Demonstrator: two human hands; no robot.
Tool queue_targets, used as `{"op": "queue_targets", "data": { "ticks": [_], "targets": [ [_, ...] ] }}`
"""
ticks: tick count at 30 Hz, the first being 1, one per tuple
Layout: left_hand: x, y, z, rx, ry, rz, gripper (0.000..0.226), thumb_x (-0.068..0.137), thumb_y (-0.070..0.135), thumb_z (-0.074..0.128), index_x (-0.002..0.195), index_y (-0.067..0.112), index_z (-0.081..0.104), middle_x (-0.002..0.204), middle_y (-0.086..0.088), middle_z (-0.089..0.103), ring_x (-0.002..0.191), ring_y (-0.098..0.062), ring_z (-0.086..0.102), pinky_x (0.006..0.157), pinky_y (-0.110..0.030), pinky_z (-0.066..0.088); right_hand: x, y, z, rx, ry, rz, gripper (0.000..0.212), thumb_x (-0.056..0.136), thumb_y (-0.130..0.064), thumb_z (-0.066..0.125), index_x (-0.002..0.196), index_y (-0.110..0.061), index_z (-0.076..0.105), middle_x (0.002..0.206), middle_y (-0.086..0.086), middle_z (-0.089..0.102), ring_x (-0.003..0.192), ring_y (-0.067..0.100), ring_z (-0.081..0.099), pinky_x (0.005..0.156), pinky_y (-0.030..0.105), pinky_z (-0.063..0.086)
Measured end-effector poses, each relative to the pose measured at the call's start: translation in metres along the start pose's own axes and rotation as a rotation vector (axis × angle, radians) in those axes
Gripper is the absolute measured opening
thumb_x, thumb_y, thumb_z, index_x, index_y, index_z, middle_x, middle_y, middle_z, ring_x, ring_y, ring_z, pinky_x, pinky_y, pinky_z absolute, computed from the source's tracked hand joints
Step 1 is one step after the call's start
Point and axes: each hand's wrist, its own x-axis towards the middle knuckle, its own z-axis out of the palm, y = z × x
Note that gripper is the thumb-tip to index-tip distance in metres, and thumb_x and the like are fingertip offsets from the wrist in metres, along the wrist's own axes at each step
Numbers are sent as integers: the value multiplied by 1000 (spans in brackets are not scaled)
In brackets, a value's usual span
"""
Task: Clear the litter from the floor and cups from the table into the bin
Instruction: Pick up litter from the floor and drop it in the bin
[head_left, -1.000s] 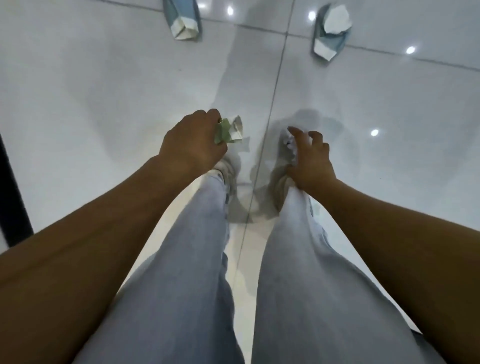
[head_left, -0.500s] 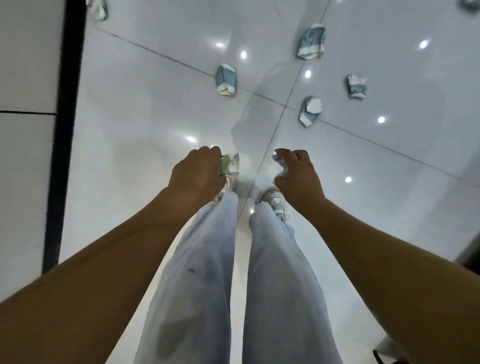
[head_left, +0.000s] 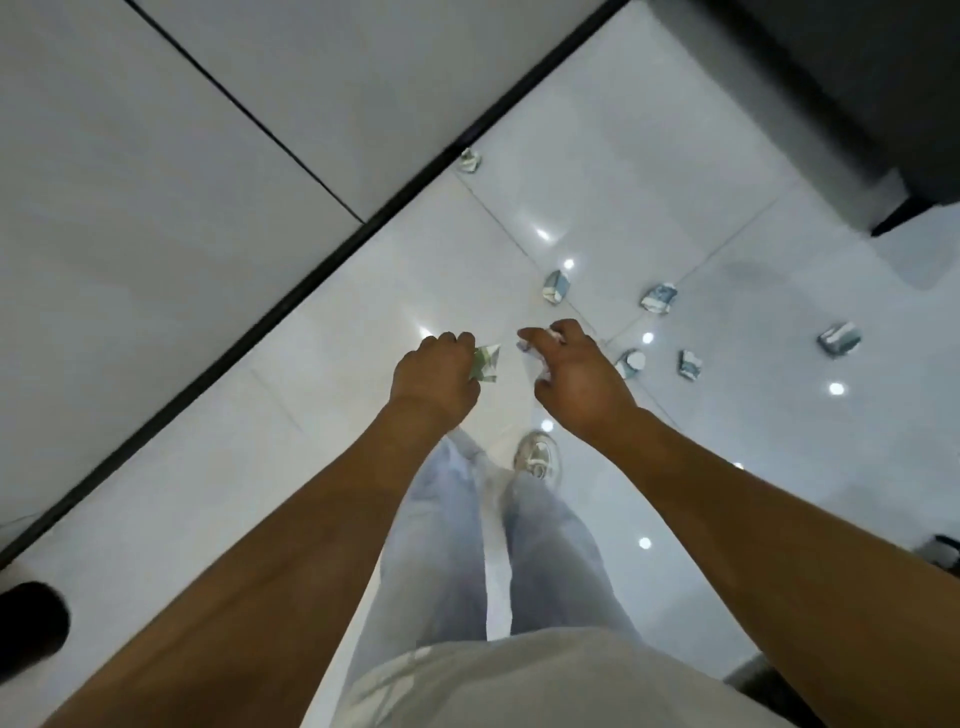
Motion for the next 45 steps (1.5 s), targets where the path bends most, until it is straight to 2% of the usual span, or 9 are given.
{"op": "queue_targets", "data": {
  "ticks": [4,9,12,18,23,30,37,42,45],
  "targets": [
    [-70,-39,5,-51,39,-130,27,88,18,51,114,11,49,108,-8,56,101,-27,53,66,-31,35,-16,-62,13,-138,-162,-113,57,90,-6,55,142,-23,41,137,9,40,122,26,48,99,34,47],
    [-158,-104,28,-190,28,-341,29,88,16,50,117,11,47,112,-7,55,105,-25,51,67,-31,36,-38,-149,57,-370,-277,-272,54,87,-4,53,136,-22,43,130,9,43,112,26,52,89,37,53],
    [-199,-139,43,-254,73,-417,29,88,14,49,117,11,48,111,-7,55,104,-26,52,66,-31,37,-50,-193,91,-481,-280,-398,53,86,-1,51,135,-20,45,128,10,45,110,27,53,82,37,55],
    [-307,-238,89,-361,193,-593,23,90,14,49,112,10,52,106,-7,60,95,-24,56,68,-29,40,-86,-310,202,-720,-362,-640,53,84,2,45,132,-20,44,122,7,47,99,25,52,72,36,55],
    [-409,-325,138,-465,213,-766,20,89,15,49,108,11,52,105,-5,59,97,-23,57,75,-31,48,-126,-407,309,-867,-492,-790,53,83,3,47,131,-19,41,125,8,42,105,26,49,66,34,51],
    [-524,-412,194,-606,199,-972,20,89,14,48,109,11,50,107,-6,57,101,-24,55,73,-31,44,-180,-506,428,-982,-597,-956,52,84,2,52,128,-23,41,125,5,41,107,24,49,72,36,55],
    [-593,-486,235,-720,228,-1113,24,91,19,51,114,12,49,109,-6,57,102,-23,55,75,-32,48,-203,-590,526,-1124,-657,-1113,52,85,-1,53,130,-22,40,126,6,41,106,23,51,80,35,54],
    [-632,-572,262,-823,223,-1203,25,89,15,51,114,12,50,111,-6,57,105,-23,55,77,-33,48,-208,-661,609,-1212,-691,-1226,59,85,-6,56,137,-21,34,130,7,39,112,24,51,87,33,50],
    [-660,-635,276,-865,242,-1258,26,90,19,51,115,13,49,110,-5,57,104,-23,55,79,-33,48,-210,-712,662,-1238,-722,-1266,54,86,-6,56,134,-21,37,129,7,39,110,24,52,85,32,47]
  ]
}}
